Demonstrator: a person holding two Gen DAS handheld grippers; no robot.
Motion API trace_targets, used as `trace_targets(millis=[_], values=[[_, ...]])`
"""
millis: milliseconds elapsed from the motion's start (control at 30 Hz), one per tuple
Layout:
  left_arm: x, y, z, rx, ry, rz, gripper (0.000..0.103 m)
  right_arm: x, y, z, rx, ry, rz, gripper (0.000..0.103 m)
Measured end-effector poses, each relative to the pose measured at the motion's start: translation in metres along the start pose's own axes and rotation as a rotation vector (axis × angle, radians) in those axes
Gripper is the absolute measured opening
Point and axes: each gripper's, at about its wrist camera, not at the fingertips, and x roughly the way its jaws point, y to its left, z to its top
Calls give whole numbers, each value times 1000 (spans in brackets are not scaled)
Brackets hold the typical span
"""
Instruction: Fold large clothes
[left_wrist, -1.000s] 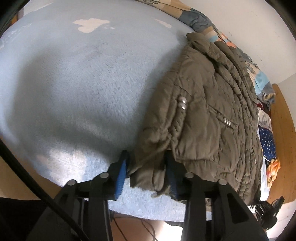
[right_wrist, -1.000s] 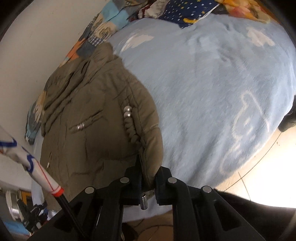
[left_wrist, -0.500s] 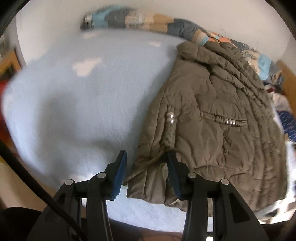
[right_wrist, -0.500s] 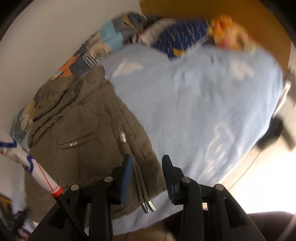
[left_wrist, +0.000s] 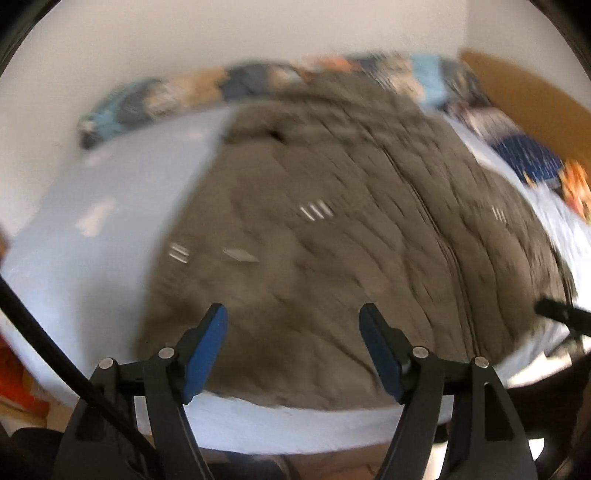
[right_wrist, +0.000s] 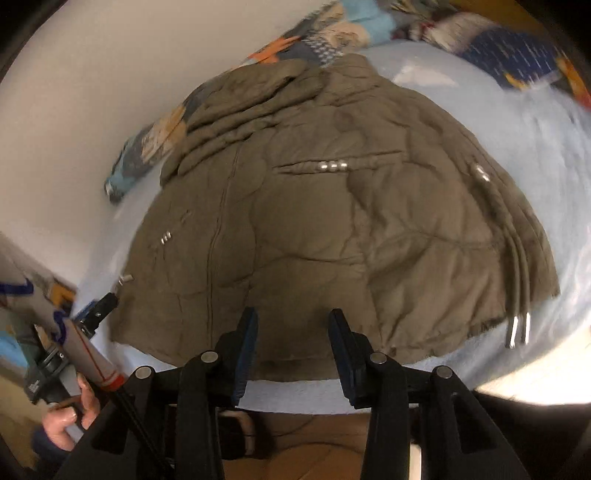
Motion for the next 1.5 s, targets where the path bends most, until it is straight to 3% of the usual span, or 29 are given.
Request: trace_targets(millis=[133,267,333,467,533,700,833,933,1100,1300,1500], values=[[37,5,-8,-11,156,22,73,26,2,-6,-23,88,-47,43],[32,4,-9,0,157,27,73,50,-19,-17,55,220,-73,43],[15,5,-10,-21,100,20,73,51,-26,-18,95,225,-58,43],[-21,26,-4,-113,-11,-15,73,19,-22,-9,90,108,-24,43],[-30,55,0,-223,-27,-23,73,1,-27,-1,116,32,-8,43],[-31,123,-6,-468,16,7,73,-34,-55,15,203,-105,-88,43],[-15,173,-28,-713,83,-68,73,-58,-82,20,294,-187,-149,47],[-3,184,-39,-797,129,-122,73,-61,-101,22,387,-208,-166,56],[7,176,-45,-789,157,-171,73,-61,-133,12,520,-176,-137,58],[21,168,-44,-806,171,-222,73,-61,-143,9,569,-180,-127,58],[23,138,-31,-677,172,-246,73,-60,-150,6,595,-183,-119,59]])
